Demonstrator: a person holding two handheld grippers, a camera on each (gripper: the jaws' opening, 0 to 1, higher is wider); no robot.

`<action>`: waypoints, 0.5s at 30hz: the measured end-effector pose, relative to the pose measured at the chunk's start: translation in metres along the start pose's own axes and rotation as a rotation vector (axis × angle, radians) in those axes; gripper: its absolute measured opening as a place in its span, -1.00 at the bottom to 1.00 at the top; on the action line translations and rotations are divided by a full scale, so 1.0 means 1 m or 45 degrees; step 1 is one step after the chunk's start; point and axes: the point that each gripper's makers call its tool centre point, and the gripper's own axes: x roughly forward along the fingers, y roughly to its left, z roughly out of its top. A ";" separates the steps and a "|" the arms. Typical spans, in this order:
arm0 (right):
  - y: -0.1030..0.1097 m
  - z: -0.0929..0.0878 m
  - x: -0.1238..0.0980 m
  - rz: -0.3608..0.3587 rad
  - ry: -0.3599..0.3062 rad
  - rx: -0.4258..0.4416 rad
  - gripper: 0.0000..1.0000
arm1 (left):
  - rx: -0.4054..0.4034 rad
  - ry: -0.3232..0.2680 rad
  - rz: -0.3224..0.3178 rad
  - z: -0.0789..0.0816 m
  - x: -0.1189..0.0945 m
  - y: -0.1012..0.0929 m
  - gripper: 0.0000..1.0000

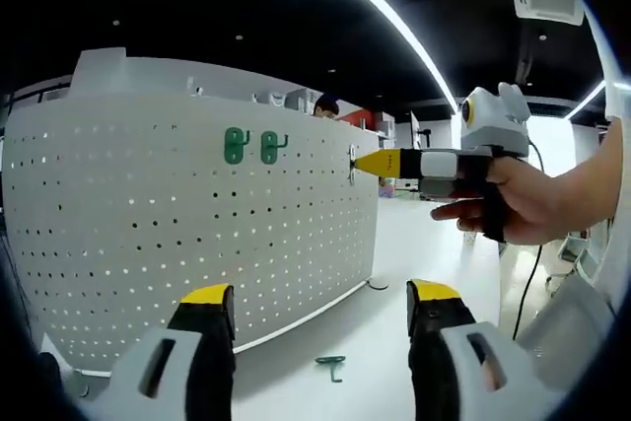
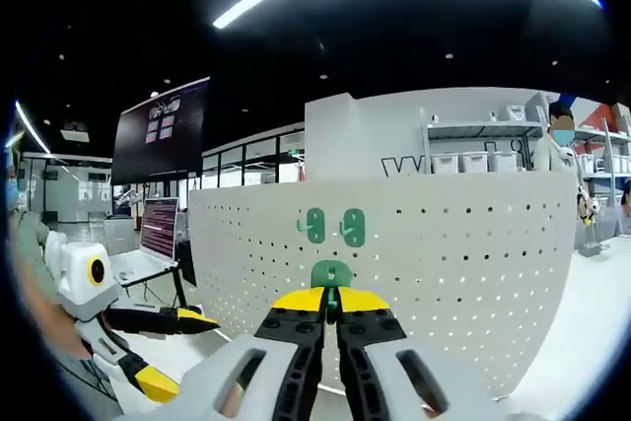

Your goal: Insert the hook assembly into the mounting plate slot until the hook locks in place.

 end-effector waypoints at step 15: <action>-0.023 0.018 0.017 -0.094 -0.018 -0.043 -0.97 | -0.029 -0.012 0.075 -0.016 -0.031 0.014 0.45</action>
